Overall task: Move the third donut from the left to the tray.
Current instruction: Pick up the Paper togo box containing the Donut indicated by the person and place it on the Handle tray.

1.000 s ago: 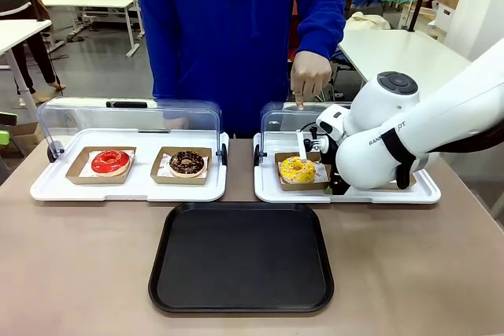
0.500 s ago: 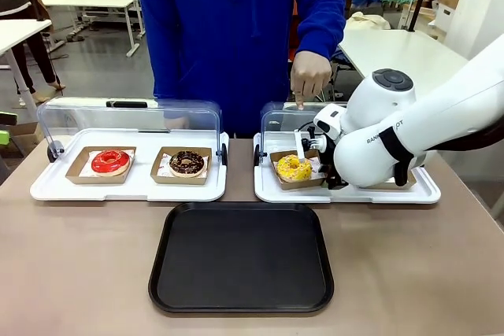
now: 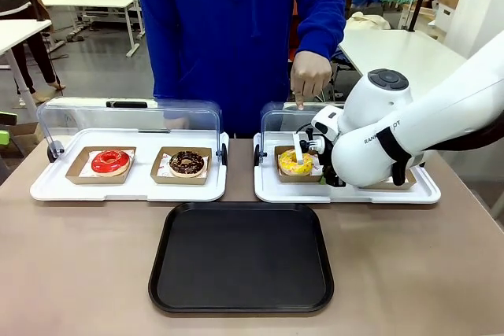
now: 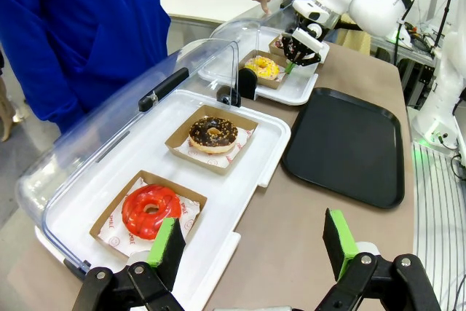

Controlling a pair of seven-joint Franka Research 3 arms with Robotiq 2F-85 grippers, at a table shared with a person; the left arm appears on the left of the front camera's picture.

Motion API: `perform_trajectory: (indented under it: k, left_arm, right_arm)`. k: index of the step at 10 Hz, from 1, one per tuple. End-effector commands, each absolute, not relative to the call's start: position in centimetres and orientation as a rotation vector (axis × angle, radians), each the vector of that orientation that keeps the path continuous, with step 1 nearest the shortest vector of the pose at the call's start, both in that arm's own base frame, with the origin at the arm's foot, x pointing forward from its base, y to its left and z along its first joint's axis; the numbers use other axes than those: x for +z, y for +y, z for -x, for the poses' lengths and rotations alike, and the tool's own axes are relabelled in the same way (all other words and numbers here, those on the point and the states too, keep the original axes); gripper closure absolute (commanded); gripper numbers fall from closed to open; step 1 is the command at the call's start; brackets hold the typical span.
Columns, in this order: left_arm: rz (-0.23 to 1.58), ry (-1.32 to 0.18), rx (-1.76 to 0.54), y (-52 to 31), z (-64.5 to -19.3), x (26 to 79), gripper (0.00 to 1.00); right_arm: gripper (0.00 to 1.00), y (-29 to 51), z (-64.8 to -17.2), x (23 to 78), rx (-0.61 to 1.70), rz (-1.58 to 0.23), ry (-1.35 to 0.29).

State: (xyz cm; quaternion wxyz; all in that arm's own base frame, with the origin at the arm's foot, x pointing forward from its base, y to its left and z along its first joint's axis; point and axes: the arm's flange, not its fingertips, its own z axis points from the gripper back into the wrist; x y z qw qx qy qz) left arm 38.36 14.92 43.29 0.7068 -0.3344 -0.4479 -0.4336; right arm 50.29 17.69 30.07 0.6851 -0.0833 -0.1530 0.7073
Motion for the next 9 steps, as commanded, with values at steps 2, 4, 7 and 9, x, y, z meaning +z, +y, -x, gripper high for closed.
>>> perform_trajectory:
  k: [2,4,7,9]
  left_arm:
    - [0.748,-1.006,-0.976,14.9,-38.3,43.5,0.0]
    - [0.748,-1.006,-0.976,14.9,-38.3,43.5,0.0]
    - [0.748,-1.006,-0.976,14.9,-38.3,43.5,0.0]
    - [0.748,-1.006,-0.976,14.9,-38.3,43.5,0.0]
  right_arm:
    - [1.0,17.7,-50.3,30.1,1.585,0.187,-0.343]
    - [1.0,17.7,-50.3,30.1,1.585,0.187,-0.343]
    - [0.98,17.6,-48.8,31.3,1.585,0.235,-0.391]
    - [0.98,17.4,-46.6,32.8,1.569,0.254,-0.46]
